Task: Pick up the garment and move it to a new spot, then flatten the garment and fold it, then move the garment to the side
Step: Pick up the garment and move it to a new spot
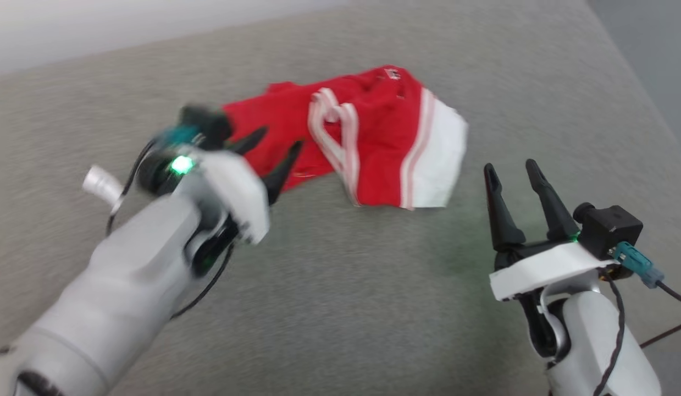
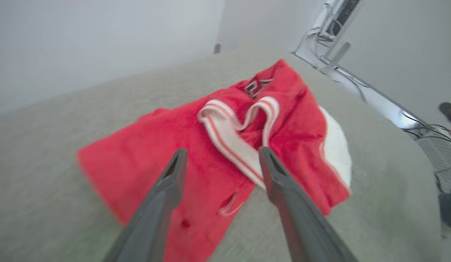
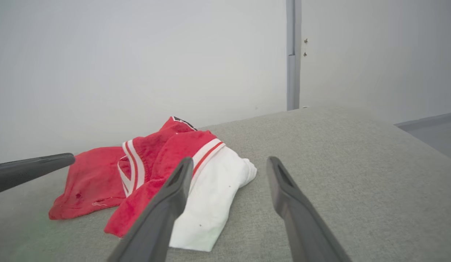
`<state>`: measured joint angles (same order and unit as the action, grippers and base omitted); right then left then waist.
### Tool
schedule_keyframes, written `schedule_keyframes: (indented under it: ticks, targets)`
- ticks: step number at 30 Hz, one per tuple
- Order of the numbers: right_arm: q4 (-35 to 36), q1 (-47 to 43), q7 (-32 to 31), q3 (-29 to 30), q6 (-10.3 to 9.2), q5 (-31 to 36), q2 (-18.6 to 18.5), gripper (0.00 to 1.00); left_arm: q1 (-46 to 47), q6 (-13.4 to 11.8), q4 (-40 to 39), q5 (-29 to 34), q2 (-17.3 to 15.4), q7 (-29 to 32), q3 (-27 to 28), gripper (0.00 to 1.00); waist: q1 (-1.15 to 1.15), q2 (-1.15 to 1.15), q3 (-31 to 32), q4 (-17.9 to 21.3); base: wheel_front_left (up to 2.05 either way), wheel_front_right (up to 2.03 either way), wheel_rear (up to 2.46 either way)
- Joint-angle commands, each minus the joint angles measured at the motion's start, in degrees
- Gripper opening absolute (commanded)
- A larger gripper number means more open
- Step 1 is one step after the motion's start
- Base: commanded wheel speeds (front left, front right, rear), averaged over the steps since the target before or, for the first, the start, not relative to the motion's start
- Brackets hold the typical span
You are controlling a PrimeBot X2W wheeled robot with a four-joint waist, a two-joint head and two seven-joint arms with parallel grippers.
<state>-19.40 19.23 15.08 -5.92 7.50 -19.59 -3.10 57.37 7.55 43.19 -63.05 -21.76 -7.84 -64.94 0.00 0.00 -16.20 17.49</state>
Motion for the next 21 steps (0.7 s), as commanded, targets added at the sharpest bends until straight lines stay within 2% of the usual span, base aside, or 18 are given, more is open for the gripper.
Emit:
schedule_keyframes:
  ticks: [1, 7, 8, 12, 21]
  targets:
    - [-0.5, -0.8, 0.1, 0.2, -0.02, 0.8, -0.7, 1.00, -2.7, -0.2, 1.1, -0.6, -0.4, -2.4, 0.6, 1.00, 0.00, 0.00, 2.9, -4.5, 0.00, 0.00, 0.00]
    - [-1.2, -2.6, 0.1, 2.6, -0.01, 3.2, -3.5, 1.00, -10.7, -2.2, 6.4, 0.8, -0.4, -7.2, 3.3, 1.00, 0.00, 0.00, 5.7, -11.6, 0.00, 0.00, 0.00]
    - [-1.5, -3.9, 0.1, 3.6, -0.01, 3.4, -4.5, 1.00, -12.7, -2.6, 5.9, 2.1, -0.1, -7.4, 6.4, 1.00, 0.00, 0.00, 6.7, -14.0, 0.00, 0.00, 0.00]
    - [-1.9, -6.5, 0.1, 4.6, -0.02, 4.3, -5.9, 1.00, -20.6, -3.6, 2.2, 7.0, 0.0, -7.4, 15.7, 1.00, 0.00, 0.00, 9.1, -18.0, 0.00, 0.00, 0.00]
    - [-1.7, -12.1, 0.1, 6.4, -0.02, 3.9, -7.2, 1.00, -39.7, -5.8, -8.3, 18.8, 0.5, -7.4, 36.3, 1.00, 0.00, 0.00, 14.0, -21.8, 0.00, 0.00, 0.00]
